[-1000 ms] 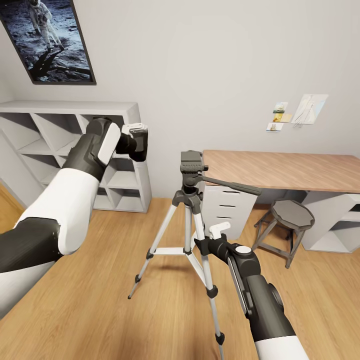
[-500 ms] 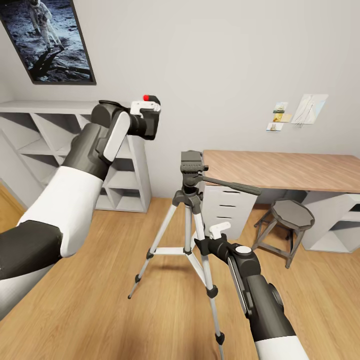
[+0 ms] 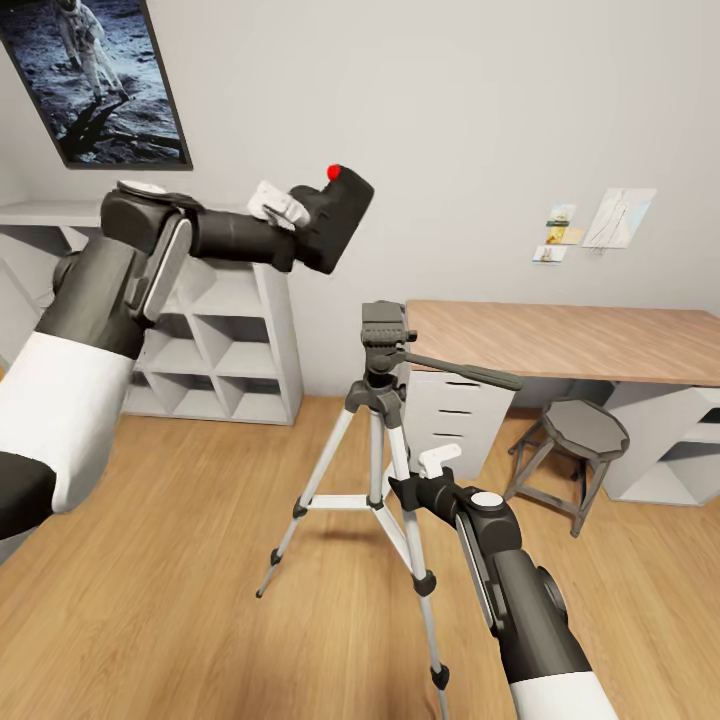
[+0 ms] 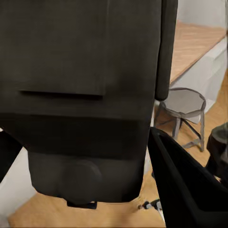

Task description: Attach the digital camera to the camera tripod in the bedroom.

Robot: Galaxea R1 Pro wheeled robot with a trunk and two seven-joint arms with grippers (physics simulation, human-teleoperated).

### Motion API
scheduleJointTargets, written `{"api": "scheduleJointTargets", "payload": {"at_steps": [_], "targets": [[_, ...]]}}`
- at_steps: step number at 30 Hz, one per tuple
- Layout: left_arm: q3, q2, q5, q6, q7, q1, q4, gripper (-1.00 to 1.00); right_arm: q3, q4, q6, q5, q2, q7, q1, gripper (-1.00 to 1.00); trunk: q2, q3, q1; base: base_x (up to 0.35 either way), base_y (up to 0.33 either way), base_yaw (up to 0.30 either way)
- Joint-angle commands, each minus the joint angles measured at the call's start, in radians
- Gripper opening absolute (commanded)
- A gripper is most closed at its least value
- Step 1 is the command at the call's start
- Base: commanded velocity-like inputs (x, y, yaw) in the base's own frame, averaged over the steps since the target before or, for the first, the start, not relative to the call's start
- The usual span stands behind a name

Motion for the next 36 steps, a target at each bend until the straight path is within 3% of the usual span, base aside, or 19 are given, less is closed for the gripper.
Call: {"api": "scheduleJointTargets", "payload": {"at_steps": [1, 2, 6, 15, 16, 21, 24, 28, 29, 30, 32, 34, 36], "targets": [[-0.001, 0.030, -0.008, -0.003, -0.037, -0.001, -0.055, -1.00, -0.001, -0.001, 0.003, 0.011, 0.001, 0.008, -0.001, -1.00, -0.002, -0.002, 0.001, 0.000, 0.000, 0.000], [0.001, 0.047, -0.014, -0.004, -0.058, -0.001, -0.089, -1.00, -0.001, -0.002, 0.003, 0.011, 0.001, 0.008, -0.001, -1.00, -0.002, -0.002, 0.001, 0.000, 0.000, 0.000], [0.007, 0.061, -0.014, 0.001, -0.083, -0.001, -0.114, -1.00, -0.001, -0.001, 0.002, 0.011, 0.001, 0.008, -0.001, -1.00, -0.002, -0.002, 0.001, 0.000, 0.000, 0.000], [0.006, 0.063, -0.010, 0.116, -0.136, -0.001, -0.075, -1.00, 0.001, -0.001, 0.002, 0.011, 0.001, 0.008, -0.001, -1.00, -0.002, -0.002, 0.001, 0.000, 0.000, 0.000], [0.007, 0.065, -0.016, 0.139, -0.188, -0.013, -0.016, -1.00, 0.001, -0.001, 0.002, 0.011, 0.001, 0.008, -0.001, -1.00, -0.002, -0.002, 0.001, 0.000, 0.000, 0.000], [0.007, 0.063, -0.025, 0.118, -0.209, -0.086, 0.131, -1.00, 0.001, -0.001, 0.001, 0.012, 0.001, 0.008, -0.001, -1.00, -0.002, -0.002, 0.001, 0.000, 0.000, 0.000], [0.006, 0.060, -0.028, 0.062, -0.242, -0.160, 0.258, -1.00, 0.001, -0.001, 0.001, 0.012, 0.001, 0.008, -0.001, -1.00, -0.002, -0.002, 0.001, 0.000, 0.000, 0.000], [0.000, 0.050, -0.038, -0.086, -0.336, -0.283, 0.439, -1.00, 0.000, -0.002, 0.001, 0.012, 0.001, 0.008, -0.001, -1.00, -0.002, -0.002, 0.001, 0.000, 0.000, 0.000], [-0.031, 0.015, -0.097, -0.213, -0.418, -0.392, 0.564, -1.00, 0.000, -0.002, 0.001, 0.012, 0.001, 0.008, -0.001, -1.00, -0.002, -0.002, 0.001, 0.000, 0.000, 0.000], [-0.039, 0.005, -0.116, -0.235, -0.436, -0.409, 0.582, -1.00, -0.001, -0.001, 0.001, 0.012, 0.001, 0.008, -0.001, -1.00, -0.002, -0.002, 0.001, 0.000, 0.000, 0.000], [-0.063, -0.047, -0.235, -0.321, -0.519, -0.454, 0.624, -1.00, -0.001, 0.000, 0.001, 0.012, 0.001, 0.008, -0.001, -1.00, -0.002, -0.002, 0.001, 0.000, 0.000, 0.000], [-0.069, -0.069, -0.291, -0.359, -0.553, -0.466, 0.634, -1.00, 0.000, 0.002, 0.001, 0.012, 0.001, 0.007, -0.001, -1.00, -0.002, -0.002, 0.001, 0.000, 0.000, 0.000], [-0.075, -0.094, -0.376, -0.425, -0.611, -0.479, 0.646, -1.00, 0.000, 0.005, 0.001, 0.012, 0.001, 0.007, -0.001, -1.00, -0.002, -0.002, 0.001, 0.000, 0.000, 0.000]]}}
